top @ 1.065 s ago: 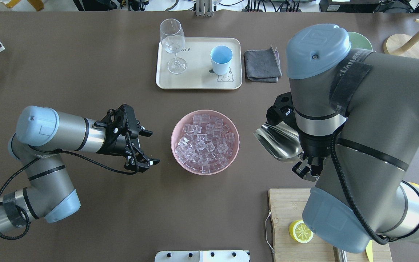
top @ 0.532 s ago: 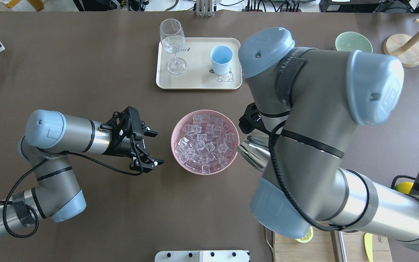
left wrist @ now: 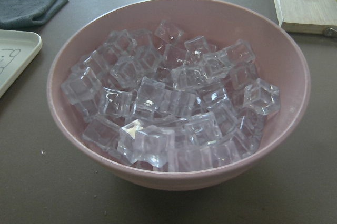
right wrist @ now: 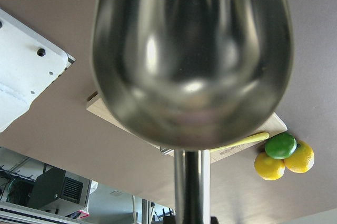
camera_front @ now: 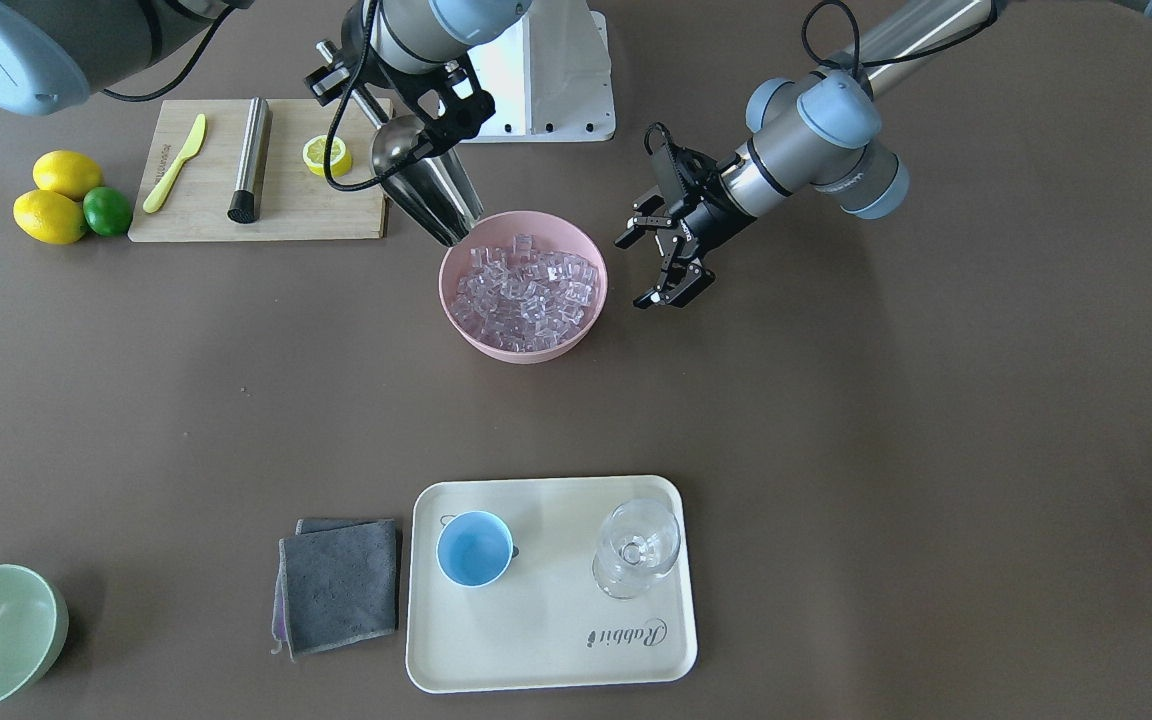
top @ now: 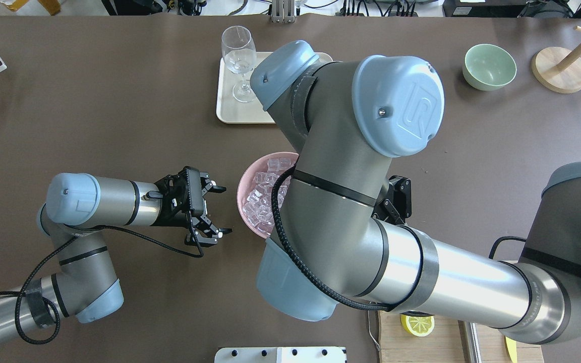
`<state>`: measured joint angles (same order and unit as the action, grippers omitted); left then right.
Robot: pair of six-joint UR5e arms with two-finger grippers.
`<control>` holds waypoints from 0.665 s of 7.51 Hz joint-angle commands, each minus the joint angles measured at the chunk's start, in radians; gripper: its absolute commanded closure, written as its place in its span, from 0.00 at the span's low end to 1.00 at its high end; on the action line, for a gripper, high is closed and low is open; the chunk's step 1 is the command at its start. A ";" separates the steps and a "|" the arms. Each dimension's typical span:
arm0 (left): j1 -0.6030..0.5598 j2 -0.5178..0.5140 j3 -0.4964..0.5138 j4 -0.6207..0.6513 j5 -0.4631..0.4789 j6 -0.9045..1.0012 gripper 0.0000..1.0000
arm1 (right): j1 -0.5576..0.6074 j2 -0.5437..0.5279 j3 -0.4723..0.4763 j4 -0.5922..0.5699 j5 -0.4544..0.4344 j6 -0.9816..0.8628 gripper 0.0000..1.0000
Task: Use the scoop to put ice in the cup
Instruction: 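Position the scoop above the ice cubes while the left gripper steadies the bowl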
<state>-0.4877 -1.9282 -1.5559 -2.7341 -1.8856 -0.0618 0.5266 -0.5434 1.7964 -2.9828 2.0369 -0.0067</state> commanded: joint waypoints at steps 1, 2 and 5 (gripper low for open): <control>0.046 -0.005 0.000 -0.018 0.025 0.002 0.02 | -0.042 0.020 -0.035 -0.021 -0.110 -0.004 1.00; 0.047 -0.006 0.002 -0.018 0.025 0.002 0.02 | -0.043 0.019 -0.052 -0.022 -0.128 -0.031 1.00; 0.047 -0.009 0.005 -0.018 0.025 0.002 0.02 | -0.048 0.066 -0.158 -0.016 -0.184 -0.076 1.00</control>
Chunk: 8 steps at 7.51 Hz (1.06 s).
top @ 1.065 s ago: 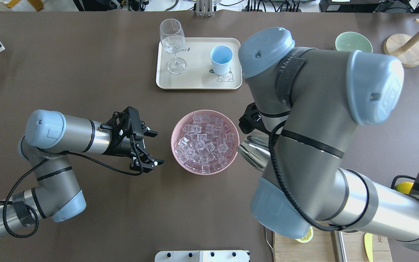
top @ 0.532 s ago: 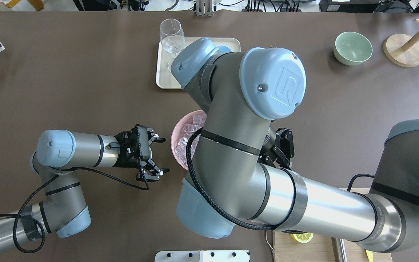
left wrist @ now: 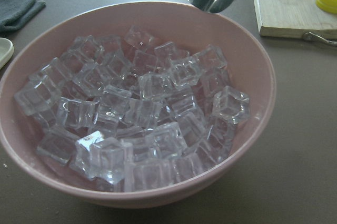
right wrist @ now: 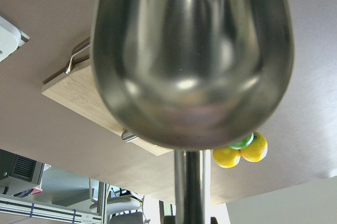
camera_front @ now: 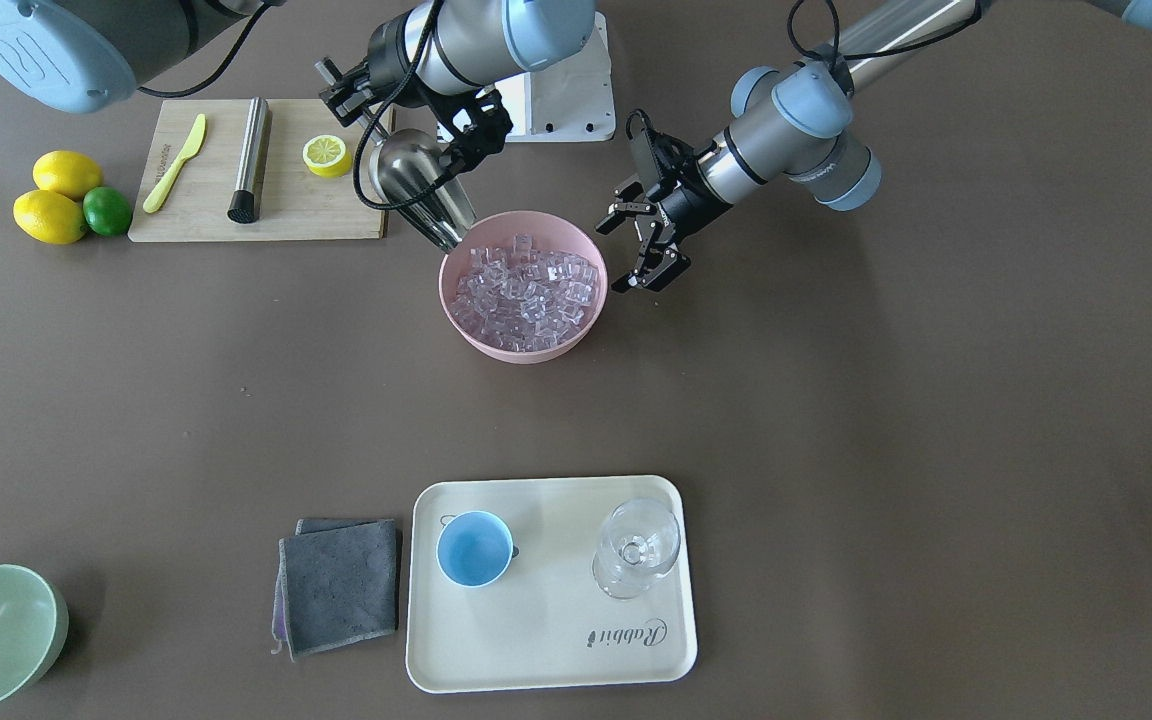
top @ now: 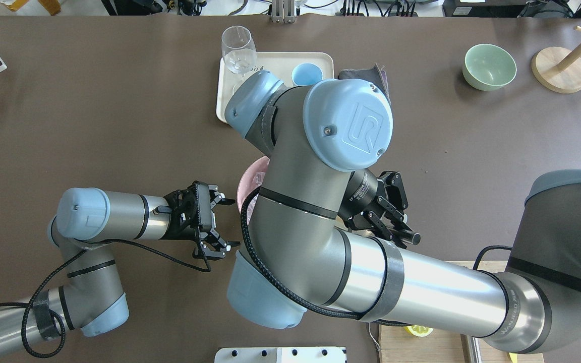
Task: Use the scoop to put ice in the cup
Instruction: 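Position the scoop above the ice cubes while the left gripper steadies the bowl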
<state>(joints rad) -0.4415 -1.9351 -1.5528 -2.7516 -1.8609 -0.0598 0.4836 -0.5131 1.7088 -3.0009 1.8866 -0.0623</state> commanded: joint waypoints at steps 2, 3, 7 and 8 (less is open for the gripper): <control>0.001 -0.001 0.002 0.000 0.000 0.000 0.02 | -0.010 0.071 -0.127 0.006 -0.041 -0.027 1.00; 0.001 -0.002 0.002 0.000 0.000 0.000 0.02 | -0.016 0.074 -0.153 0.028 -0.044 -0.027 1.00; 0.001 -0.001 0.002 -0.006 0.002 0.000 0.02 | -0.037 0.074 -0.228 0.071 -0.078 -0.027 1.00; 0.001 -0.001 0.008 -0.017 0.023 0.000 0.02 | -0.037 0.074 -0.247 0.088 -0.078 -0.027 1.00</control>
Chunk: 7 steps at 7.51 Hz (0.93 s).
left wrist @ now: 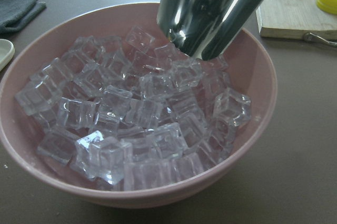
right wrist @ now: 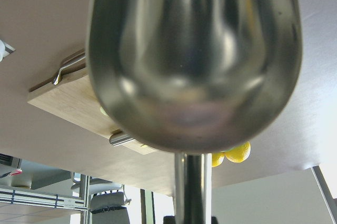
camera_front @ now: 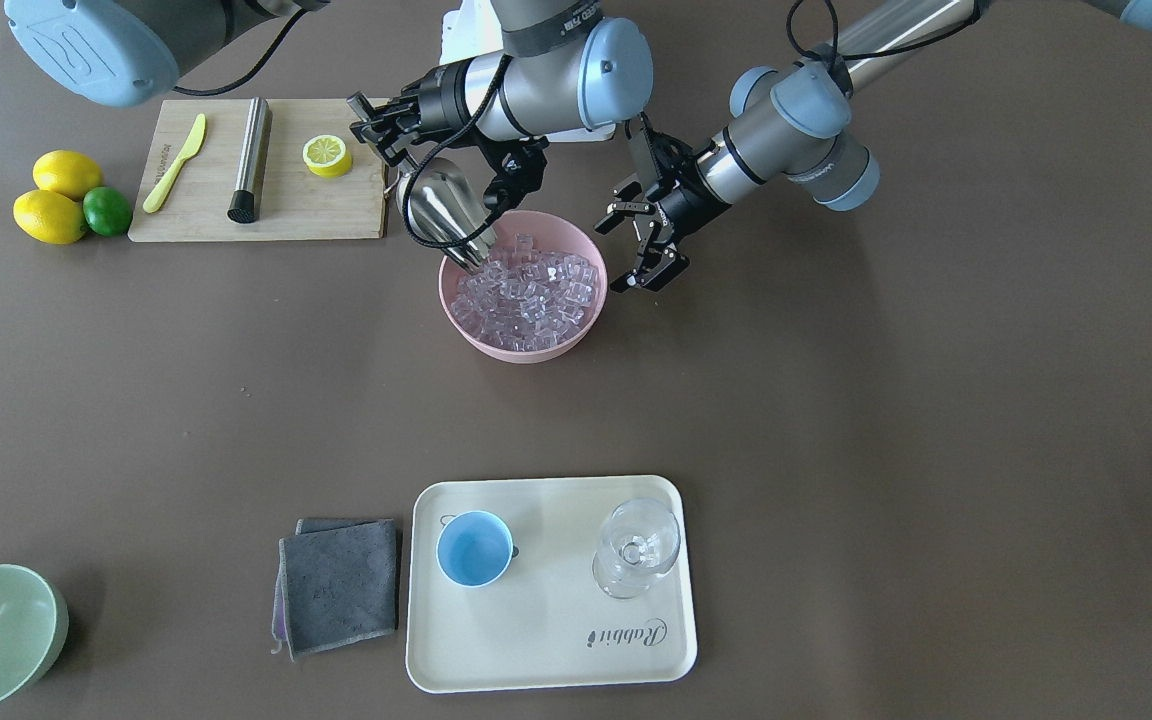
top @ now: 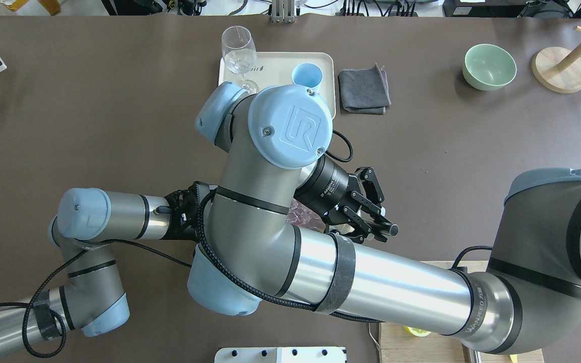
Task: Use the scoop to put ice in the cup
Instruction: 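Position the scoop above the ice cubes while the left gripper steadies the bowl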
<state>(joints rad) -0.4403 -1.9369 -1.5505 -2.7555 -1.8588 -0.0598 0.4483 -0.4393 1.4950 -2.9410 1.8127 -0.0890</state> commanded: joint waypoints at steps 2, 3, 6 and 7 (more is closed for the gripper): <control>0.008 0.006 0.020 -0.041 0.033 -0.003 0.02 | -0.002 0.005 -0.044 0.051 -0.012 0.000 1.00; 0.008 0.004 0.023 -0.046 0.033 -0.058 0.02 | -0.002 0.011 -0.076 0.081 -0.013 0.000 1.00; 0.021 0.004 0.036 -0.076 0.033 -0.164 0.02 | -0.002 0.010 -0.114 0.149 -0.018 0.002 1.00; 0.023 0.003 0.038 -0.076 0.036 -0.164 0.02 | -0.002 0.008 -0.122 0.167 -0.020 0.002 1.00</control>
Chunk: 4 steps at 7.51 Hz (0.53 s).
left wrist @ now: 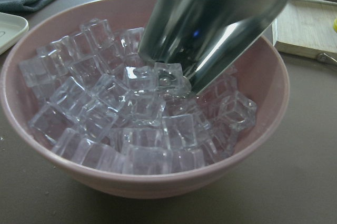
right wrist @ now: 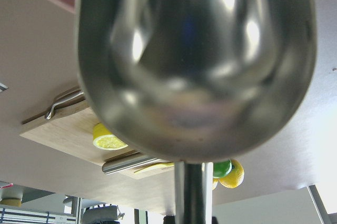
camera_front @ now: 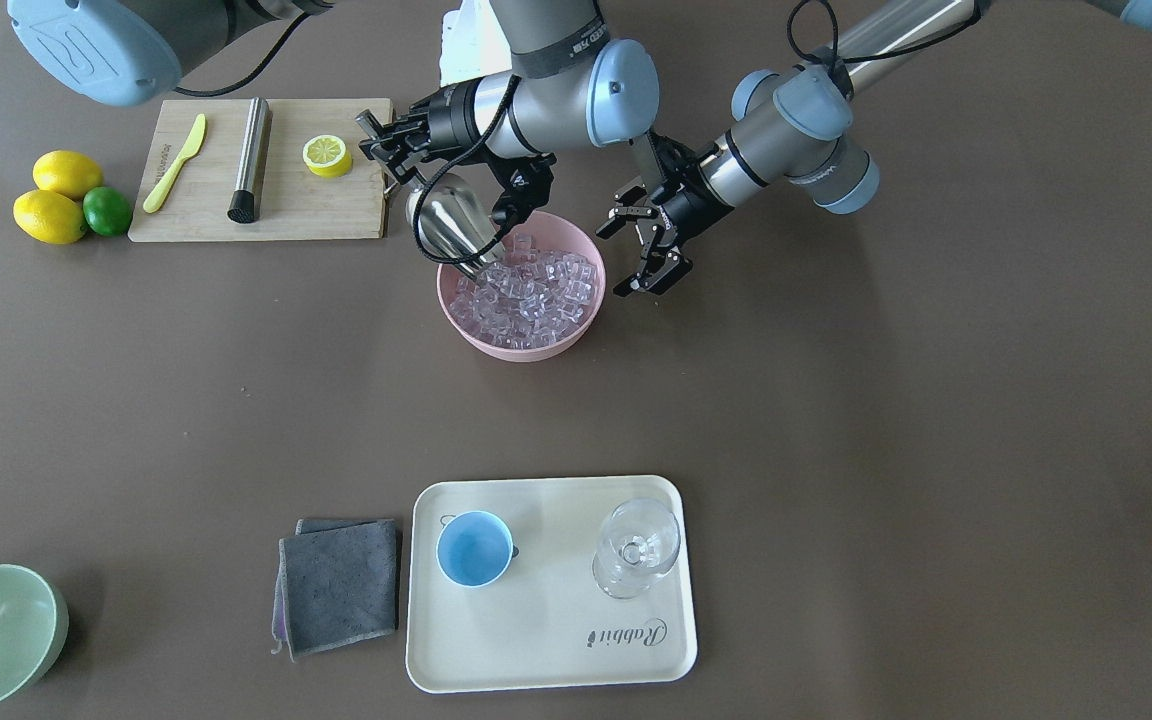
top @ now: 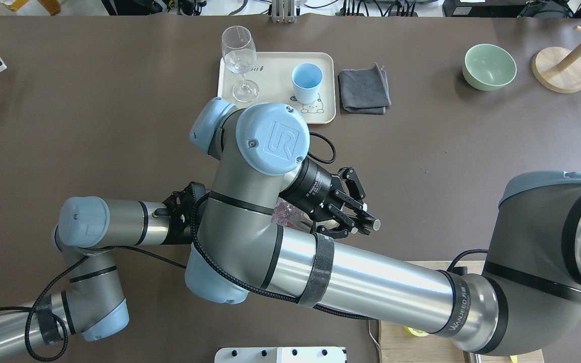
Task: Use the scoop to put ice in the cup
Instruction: 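Position the scoop above the ice cubes while the left gripper steadies the bowl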
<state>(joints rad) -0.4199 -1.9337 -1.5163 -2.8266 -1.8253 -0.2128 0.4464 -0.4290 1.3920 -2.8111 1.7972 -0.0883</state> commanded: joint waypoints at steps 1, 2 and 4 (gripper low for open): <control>0.003 0.001 0.005 -0.005 0.004 -0.010 0.02 | 0.000 -0.002 -0.030 0.056 -0.009 0.001 1.00; 0.003 0.001 0.005 -0.007 0.014 -0.010 0.02 | -0.002 -0.005 -0.040 0.083 -0.010 0.001 1.00; 0.038 0.004 0.008 -0.025 0.088 -0.011 0.02 | 0.000 -0.011 -0.051 0.119 -0.010 0.001 1.00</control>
<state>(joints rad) -0.4091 -1.9320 -1.5095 -2.8403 -1.7891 -0.2225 0.4454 -0.4358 1.3485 -2.7213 1.7879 -0.0874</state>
